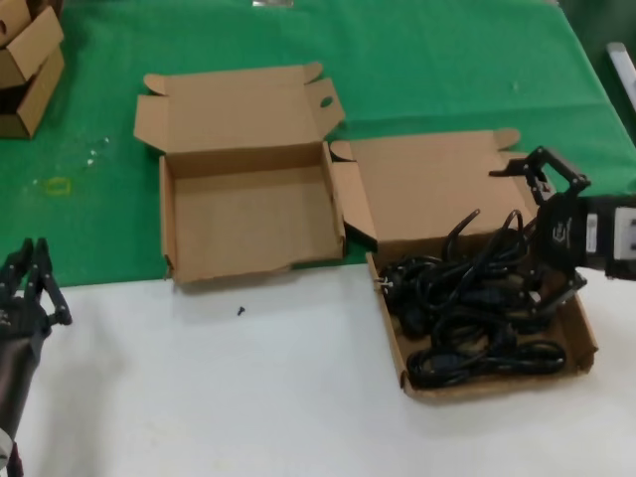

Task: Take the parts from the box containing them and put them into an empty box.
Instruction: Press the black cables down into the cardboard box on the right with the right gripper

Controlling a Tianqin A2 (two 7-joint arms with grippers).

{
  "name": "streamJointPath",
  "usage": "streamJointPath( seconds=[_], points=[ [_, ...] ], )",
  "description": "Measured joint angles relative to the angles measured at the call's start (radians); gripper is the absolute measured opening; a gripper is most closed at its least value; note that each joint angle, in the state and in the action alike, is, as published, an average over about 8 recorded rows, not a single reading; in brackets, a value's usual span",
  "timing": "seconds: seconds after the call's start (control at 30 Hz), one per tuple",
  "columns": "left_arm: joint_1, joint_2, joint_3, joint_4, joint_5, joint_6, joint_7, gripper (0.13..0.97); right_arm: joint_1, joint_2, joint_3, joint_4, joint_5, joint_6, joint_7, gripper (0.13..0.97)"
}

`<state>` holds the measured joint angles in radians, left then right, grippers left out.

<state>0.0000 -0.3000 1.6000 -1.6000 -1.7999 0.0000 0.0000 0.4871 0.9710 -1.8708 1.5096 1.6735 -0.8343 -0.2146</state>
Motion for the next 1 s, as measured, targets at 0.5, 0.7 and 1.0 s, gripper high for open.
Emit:
streamJointPath(
  seconds=[0.5, 0.7, 1.0],
  points=[
    [0.000, 0.000, 0.000, 0.000, 0.000, 0.000, 0.000, 0.144, 0.287, -0.111, -0.146, -0.237, -0.168, -0.229, -0.296, 0.966],
    [0.000, 0.000, 0.000, 0.000, 0.000, 0.000, 0.000, 0.143, 0.303, -0.137, -0.159, -0.282, -0.192, -0.235, -0.337, 0.964],
    [0.000, 0.000, 0.000, 0.000, 0.000, 0.000, 0.000, 0.142, 0.321, -0.176, -0.156, -0.353, -0.202, -0.215, -0.404, 0.954]
  ],
)
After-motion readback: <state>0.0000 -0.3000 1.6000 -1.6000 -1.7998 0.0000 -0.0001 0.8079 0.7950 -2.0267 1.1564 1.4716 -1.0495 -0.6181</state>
